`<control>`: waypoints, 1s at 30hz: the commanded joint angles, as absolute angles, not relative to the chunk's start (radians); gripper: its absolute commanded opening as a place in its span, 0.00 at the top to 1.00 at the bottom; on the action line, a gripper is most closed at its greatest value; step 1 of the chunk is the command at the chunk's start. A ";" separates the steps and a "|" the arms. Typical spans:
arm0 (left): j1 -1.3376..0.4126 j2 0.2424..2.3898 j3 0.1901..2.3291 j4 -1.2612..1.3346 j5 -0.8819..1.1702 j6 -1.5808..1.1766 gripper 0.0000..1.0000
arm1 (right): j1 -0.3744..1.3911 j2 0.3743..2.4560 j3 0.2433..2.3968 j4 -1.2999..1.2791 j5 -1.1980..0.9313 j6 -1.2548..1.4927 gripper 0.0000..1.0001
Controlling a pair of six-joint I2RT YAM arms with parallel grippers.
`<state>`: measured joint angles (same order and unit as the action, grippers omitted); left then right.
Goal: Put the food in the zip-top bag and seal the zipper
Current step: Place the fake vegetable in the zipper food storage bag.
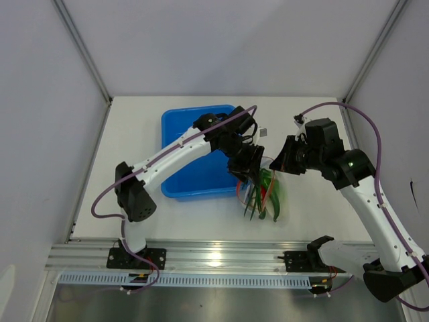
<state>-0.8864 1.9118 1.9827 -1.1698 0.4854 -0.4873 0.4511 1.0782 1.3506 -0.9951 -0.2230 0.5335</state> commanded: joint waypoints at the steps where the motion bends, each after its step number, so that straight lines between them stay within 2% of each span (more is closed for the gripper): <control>1: -0.899 1.919 2.031 -1.149 0.535 -0.477 0.48 | 0.463 1.075 1.365 -0.919 -0.242 0.555 1.00; 11: -0.911 1.968 2.062 -1.160 0.558 -0.489 0.46 | 0.485 1.095 1.377 -0.902 -0.235 0.569 1.00; 17: -0.919 1.988 2.052 -1.166 0.511 -0.488 0.49 | 0.486 1.104 1.393 -0.884 -0.241 0.587 1.00; 19: -0.919 1.985 2.054 -1.164 0.489 -0.494 0.61 | 0.488 1.106 1.394 -0.881 -0.250 0.600 1.00; 20: -0.919 1.982 2.052 -1.161 0.456 -0.497 0.72 | 0.489 1.108 1.394 -0.881 -0.252 0.606 1.00; 24: -0.919 1.947 2.003 -1.114 0.379 -0.523 1.00 | 0.488 1.104 1.399 -0.894 -0.252 0.636 1.00; 30: -0.919 1.864 1.931 -1.006 0.296 -0.557 0.99 | 0.483 1.117 1.427 -0.916 -0.294 0.690 1.00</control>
<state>-0.9108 1.9541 1.9446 -1.0996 0.3698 -0.5282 0.4824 1.1198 1.3579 -0.9627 -0.2359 0.6346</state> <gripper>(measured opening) 0.026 0.006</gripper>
